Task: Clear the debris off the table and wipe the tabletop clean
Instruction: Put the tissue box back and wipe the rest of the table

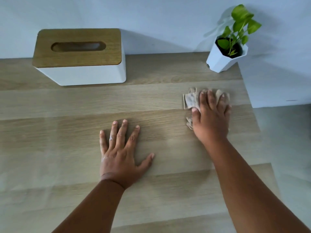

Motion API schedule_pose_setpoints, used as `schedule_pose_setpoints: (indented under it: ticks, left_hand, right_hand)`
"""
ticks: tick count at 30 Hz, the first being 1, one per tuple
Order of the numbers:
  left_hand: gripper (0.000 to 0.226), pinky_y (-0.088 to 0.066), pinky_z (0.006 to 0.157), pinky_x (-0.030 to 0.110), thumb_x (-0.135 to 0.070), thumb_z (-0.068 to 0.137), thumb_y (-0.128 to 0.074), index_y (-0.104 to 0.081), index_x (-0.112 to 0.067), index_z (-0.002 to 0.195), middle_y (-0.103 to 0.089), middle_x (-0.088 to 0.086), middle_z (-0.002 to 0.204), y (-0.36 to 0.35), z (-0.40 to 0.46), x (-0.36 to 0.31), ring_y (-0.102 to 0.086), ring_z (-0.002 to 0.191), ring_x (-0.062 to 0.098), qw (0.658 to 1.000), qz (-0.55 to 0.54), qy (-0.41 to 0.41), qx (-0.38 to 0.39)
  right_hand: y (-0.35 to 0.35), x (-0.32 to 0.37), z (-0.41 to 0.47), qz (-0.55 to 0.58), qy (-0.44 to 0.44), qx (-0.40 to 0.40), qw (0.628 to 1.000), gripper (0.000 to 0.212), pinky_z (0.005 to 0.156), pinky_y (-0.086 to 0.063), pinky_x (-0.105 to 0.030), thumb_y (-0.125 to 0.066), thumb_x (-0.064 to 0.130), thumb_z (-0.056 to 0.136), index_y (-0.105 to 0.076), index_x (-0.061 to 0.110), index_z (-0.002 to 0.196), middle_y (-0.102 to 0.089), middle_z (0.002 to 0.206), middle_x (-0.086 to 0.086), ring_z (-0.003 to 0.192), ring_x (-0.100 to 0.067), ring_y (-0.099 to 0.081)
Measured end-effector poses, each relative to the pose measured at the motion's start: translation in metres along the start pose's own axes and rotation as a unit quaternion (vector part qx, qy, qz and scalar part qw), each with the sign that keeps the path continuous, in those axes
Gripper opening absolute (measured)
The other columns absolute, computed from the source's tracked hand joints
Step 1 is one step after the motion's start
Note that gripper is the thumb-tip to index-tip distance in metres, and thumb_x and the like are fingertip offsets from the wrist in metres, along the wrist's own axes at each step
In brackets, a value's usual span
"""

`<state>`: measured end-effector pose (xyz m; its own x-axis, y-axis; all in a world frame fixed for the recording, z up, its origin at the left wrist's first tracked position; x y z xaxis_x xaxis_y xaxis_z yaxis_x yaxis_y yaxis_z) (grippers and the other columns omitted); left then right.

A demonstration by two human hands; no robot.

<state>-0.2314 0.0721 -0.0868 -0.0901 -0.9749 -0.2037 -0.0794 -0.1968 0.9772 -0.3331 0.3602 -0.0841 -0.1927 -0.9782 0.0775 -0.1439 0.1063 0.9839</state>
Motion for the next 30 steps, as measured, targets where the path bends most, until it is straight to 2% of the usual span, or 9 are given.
schedule_pose_setpoints:
  ticks: [3,8,11,14,17,20,23,27,30]
  left_hand:
    - [0.094,-0.009,0.125,0.065,-0.085,0.083,-0.043,-0.034,-0.031,0.160,-0.021,0.007,0.172,0.000,0.000,0.001,-0.003,0.161,0.028,1.000,-0.004,-0.001,-0.009]
    - [0.094,-0.009,0.126,0.064,-0.085,0.083,-0.043,-0.034,-0.031,0.159,-0.022,0.008,0.171,0.001,-0.001,0.001,-0.004,0.161,0.028,1.000,-0.001,0.002,-0.012]
    - [0.093,-0.009,0.126,0.063,-0.084,0.082,-0.043,-0.034,-0.031,0.159,-0.023,0.008,0.171,0.002,-0.001,0.000,-0.004,0.161,0.027,1.000,0.000,0.005,-0.012]
    - [0.094,-0.009,0.126,0.063,-0.084,0.082,-0.043,-0.035,-0.031,0.159,-0.023,0.008,0.171,0.003,-0.001,0.000,-0.004,0.161,0.026,1.000,-0.002,0.004,-0.015]
    - [0.095,-0.009,0.126,0.063,-0.085,0.082,-0.039,-0.035,-0.031,0.159,-0.022,0.007,0.171,0.001,-0.001,0.001,-0.004,0.161,0.026,1.000,0.002,0.003,-0.015]
    - [0.095,-0.009,0.126,0.063,-0.088,0.083,-0.034,-0.034,-0.031,0.159,-0.022,0.007,0.171,0.000,-0.001,0.001,-0.003,0.162,0.025,1.000,0.004,0.002,-0.019]
    - [0.095,-0.009,0.126,0.062,-0.089,0.082,-0.034,-0.036,-0.032,0.159,-0.023,0.007,0.171,-0.001,-0.001,0.002,-0.004,0.162,0.025,1.000,0.001,0.003,-0.023]
    - [0.095,-0.009,0.126,0.062,-0.089,0.083,-0.034,-0.036,-0.032,0.158,-0.024,0.007,0.170,-0.003,-0.002,0.003,-0.005,0.161,0.025,0.999,0.005,-0.002,-0.035]
    - [0.094,-0.009,0.126,0.062,-0.088,0.083,-0.034,-0.033,-0.032,0.159,-0.023,0.007,0.171,-0.003,-0.001,0.002,-0.004,0.161,0.025,1.000,0.008,-0.003,-0.029]
  right_hand:
    - [-0.002,0.041,0.017,0.015,-0.002,-0.002,1.000,0.069,0.125,-0.008,-0.066,-0.034,0.051,0.102,-0.021,0.023,0.164,-0.013,0.174,-0.005,0.158,-0.045,0.000]
    - [-0.006,0.084,-0.026,0.025,0.106,-0.009,0.994,0.068,0.126,-0.008,-0.062,-0.036,0.048,0.101,-0.030,0.020,0.162,-0.016,0.173,-0.007,0.159,-0.043,-0.005]
    - [-0.013,0.073,-0.079,0.028,0.188,-0.014,0.982,0.067,0.126,-0.014,-0.060,-0.039,0.046,0.101,-0.032,0.019,0.161,-0.016,0.174,-0.006,0.160,-0.039,-0.007]
    - [-0.020,0.020,-0.125,0.014,0.229,-0.007,0.973,0.065,0.126,-0.018,-0.058,-0.038,0.043,0.104,-0.025,0.021,0.164,-0.009,0.175,0.000,0.161,-0.031,-0.004]
    - [-0.015,-0.049,-0.138,0.014,0.190,-0.009,0.982,0.063,0.125,-0.022,-0.059,-0.037,0.041,0.105,-0.027,0.020,0.164,-0.011,0.175,0.001,0.161,-0.030,-0.007]
    - [-0.007,-0.084,-0.124,0.017,0.135,0.008,0.991,0.063,0.124,-0.023,-0.061,-0.033,0.042,0.104,-0.032,0.018,0.162,-0.016,0.174,-0.003,0.161,-0.031,-0.006]
    - [0.000,-0.085,-0.080,0.016,0.068,0.008,0.998,0.067,0.127,-0.015,-0.059,-0.026,0.046,0.102,-0.025,0.020,0.164,-0.012,0.174,-0.004,0.161,-0.032,0.000]
    - [0.011,-0.067,-0.008,0.030,-0.032,-0.009,0.999,0.068,0.128,-0.009,-0.059,-0.031,0.047,0.104,-0.016,0.021,0.166,-0.010,0.175,-0.005,0.160,-0.039,0.003]
    - [0.012,-0.044,0.016,0.032,-0.041,0.001,0.999,0.069,0.128,-0.006,-0.059,-0.029,0.050,0.105,-0.015,0.020,0.165,-0.008,0.175,-0.007,0.159,-0.041,0.005]
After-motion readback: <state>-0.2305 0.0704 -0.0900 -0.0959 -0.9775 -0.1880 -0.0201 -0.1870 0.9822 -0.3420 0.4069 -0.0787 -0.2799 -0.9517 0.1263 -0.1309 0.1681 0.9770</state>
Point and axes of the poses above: each hand's wrist, its own z-axis towards the middle knuckle, its own y-axis out of the back of the hand, x = y × z, the point moved 6 cm from there along z, towards the middle knuckle
